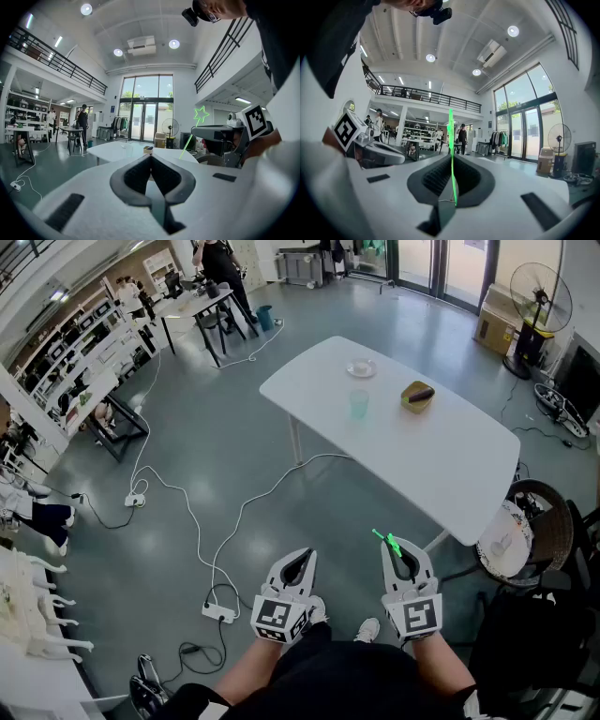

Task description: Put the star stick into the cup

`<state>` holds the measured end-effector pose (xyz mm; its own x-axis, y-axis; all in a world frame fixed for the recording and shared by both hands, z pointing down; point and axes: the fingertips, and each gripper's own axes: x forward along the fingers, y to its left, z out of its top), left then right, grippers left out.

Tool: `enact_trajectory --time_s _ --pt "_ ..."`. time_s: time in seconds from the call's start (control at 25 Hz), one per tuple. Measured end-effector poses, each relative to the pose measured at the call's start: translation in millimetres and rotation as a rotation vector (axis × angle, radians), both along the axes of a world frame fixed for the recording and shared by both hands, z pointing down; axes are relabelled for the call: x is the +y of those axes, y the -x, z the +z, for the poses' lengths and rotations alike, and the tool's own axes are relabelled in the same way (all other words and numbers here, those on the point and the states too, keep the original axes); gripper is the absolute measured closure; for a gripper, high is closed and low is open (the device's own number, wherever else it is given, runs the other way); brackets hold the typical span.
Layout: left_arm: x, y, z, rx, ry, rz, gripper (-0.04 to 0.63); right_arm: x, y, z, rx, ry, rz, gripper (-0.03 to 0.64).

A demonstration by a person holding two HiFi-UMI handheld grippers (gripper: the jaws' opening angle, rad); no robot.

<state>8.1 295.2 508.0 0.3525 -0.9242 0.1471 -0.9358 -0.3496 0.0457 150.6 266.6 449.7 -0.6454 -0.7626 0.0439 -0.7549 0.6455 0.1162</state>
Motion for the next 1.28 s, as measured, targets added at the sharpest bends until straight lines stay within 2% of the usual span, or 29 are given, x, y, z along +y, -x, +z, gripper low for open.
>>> enact_trajectory --time_s 0.16,0.4,0.56,0.92,1.28 --pt "9 0 -4 -0.001 -0.002 0.005 0.589 7 1 -7 -0.016 -0.038 0.001 0.598" --pt "3 2 -2 -0.001 -0.001 0.016 0.589 0 3 0 -0.015 -0.012 0.016 0.598" --pt "-7 9 3 0.002 0.005 0.023 0.589 -13 8 -2 -0.066 -0.020 0.029 0.598" --pt "-42 69 -1 -0.001 -0.009 0.064 0.589 -48 63 -12 -0.061 -0.046 0.079 0.598" --pt "-75 111 6 0.015 -0.011 0.120 0.589 -65 100 -13 -0.053 -0.046 0.135 0.597"
